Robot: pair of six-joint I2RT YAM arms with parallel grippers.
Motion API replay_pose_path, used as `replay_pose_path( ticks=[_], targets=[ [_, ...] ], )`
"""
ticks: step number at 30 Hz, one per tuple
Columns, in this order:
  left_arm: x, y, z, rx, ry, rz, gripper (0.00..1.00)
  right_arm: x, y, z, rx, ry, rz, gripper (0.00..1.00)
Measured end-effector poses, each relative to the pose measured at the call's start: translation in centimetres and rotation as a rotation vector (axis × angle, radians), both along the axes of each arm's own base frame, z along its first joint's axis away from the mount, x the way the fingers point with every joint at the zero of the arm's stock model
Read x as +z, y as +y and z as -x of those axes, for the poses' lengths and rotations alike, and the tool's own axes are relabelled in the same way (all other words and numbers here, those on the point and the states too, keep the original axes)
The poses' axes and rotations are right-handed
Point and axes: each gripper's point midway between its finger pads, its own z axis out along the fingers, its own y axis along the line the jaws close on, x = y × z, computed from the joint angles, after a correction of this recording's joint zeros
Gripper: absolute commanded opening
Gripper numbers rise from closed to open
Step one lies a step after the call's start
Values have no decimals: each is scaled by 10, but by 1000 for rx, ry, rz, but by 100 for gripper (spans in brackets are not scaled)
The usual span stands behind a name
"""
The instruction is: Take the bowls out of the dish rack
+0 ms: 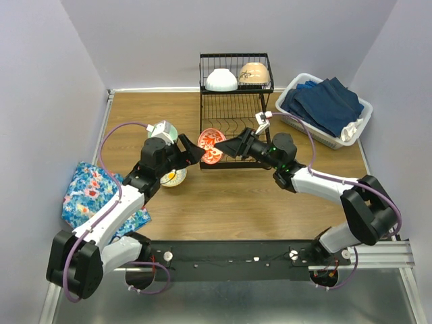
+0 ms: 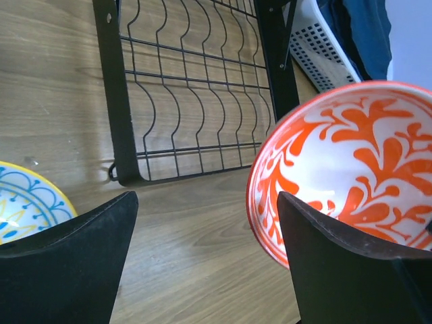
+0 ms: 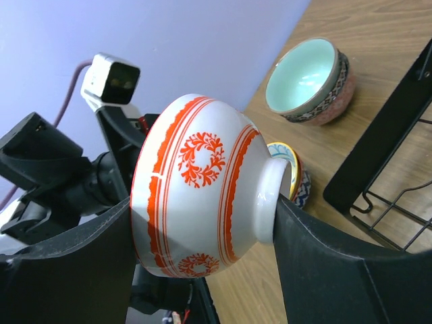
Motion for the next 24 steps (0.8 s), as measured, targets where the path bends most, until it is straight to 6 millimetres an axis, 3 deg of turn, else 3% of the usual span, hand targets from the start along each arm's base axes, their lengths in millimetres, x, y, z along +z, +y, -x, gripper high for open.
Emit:
replay_pose_path(
  ticks=[4, 5, 8, 19, 24],
  targets=[
    [5, -8, -3, 1, -2, 43, 74, 0, 0, 5, 15, 2, -8, 29],
    [7, -9, -4, 2, -6, 54, 63, -1, -1, 6, 17, 7, -10, 29],
    [13, -13, -5, 0, -20, 83, 52, -2, -2, 9, 23, 17, -12, 29],
    [11, -23, 0, -17, -9, 151, 47, -7, -8, 19, 28, 40, -18, 29],
    [7, -30, 3, -41, 5, 164, 38, -11, -11, 23, 26, 55, -16, 29]
  ],
)
